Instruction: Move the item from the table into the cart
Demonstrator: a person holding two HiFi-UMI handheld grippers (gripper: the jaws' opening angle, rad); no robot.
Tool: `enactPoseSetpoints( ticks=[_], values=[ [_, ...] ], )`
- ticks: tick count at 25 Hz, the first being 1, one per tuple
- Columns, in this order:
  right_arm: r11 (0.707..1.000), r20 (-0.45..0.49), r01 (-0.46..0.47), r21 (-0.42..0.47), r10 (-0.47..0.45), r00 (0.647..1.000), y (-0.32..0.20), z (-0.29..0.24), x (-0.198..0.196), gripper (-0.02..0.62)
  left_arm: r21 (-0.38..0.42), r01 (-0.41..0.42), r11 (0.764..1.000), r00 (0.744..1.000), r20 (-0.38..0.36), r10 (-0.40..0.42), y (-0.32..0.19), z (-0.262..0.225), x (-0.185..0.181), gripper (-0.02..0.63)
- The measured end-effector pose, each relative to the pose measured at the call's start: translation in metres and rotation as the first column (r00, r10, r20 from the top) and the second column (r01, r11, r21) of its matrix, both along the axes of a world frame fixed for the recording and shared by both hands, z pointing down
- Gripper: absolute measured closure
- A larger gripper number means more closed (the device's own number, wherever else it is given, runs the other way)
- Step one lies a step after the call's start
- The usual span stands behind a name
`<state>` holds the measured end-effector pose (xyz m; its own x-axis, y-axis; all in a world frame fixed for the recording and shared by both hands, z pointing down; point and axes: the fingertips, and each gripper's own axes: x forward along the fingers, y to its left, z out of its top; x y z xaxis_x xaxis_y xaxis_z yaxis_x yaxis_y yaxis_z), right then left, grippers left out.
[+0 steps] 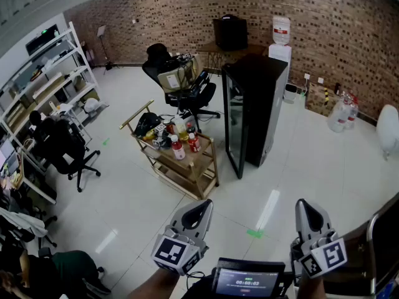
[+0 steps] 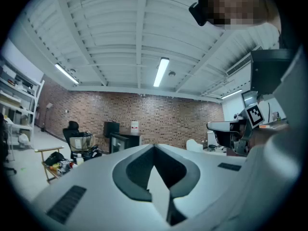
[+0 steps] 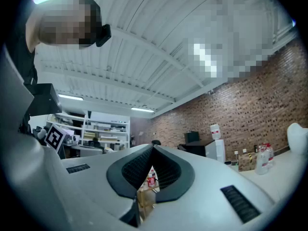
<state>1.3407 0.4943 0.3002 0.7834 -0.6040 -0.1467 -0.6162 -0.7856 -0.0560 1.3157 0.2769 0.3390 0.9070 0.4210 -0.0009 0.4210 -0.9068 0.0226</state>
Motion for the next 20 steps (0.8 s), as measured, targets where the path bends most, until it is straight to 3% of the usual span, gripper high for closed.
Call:
enactPoseSetpoints(
  ticks=[4, 6, 10, 14, 20],
  values=[
    [0.998, 0.029, 0.064, -0.004, -0.064, 0.998, -0.129, 0.007, 0.008, 0.592, -0.036, 0.078, 0.996, 0.996, 0.038, -0.077, -0.127, 0.011, -0.015, 0.604],
    [0.989, 0.043, 0.145, -0.007, -0.145, 0.988, -0.189, 0.011, 0.017, 0.592, -0.038, 0.137, 0.990, 0.990, 0.038, -0.136, -0.179, 0.015, -0.020, 0.604],
    [0.942, 0.052, 0.335, 0.013, -0.335, 0.941, -0.292, 0.011, 0.034, 0.592, -0.027, 0.314, 0.949, 0.949, 0.040, -0.313, -0.271, 0.015, -0.039, 0.604],
    [0.877, 0.046, 0.481, 0.011, -0.481, 0.875, -0.387, 0.001, 0.043, 0.592, -0.048, 0.511, 0.858, 0.859, 0.041, -0.510, -0.360, -0.006, -0.072, 0.604],
    [0.726, 0.053, 0.687, 0.009, -0.687, 0.725, -0.540, 0.011, 0.013, 0.592, -0.023, 0.720, 0.694, 0.694, 0.056, -0.718, -0.477, 0.003, -0.150, 0.604]
  ],
)
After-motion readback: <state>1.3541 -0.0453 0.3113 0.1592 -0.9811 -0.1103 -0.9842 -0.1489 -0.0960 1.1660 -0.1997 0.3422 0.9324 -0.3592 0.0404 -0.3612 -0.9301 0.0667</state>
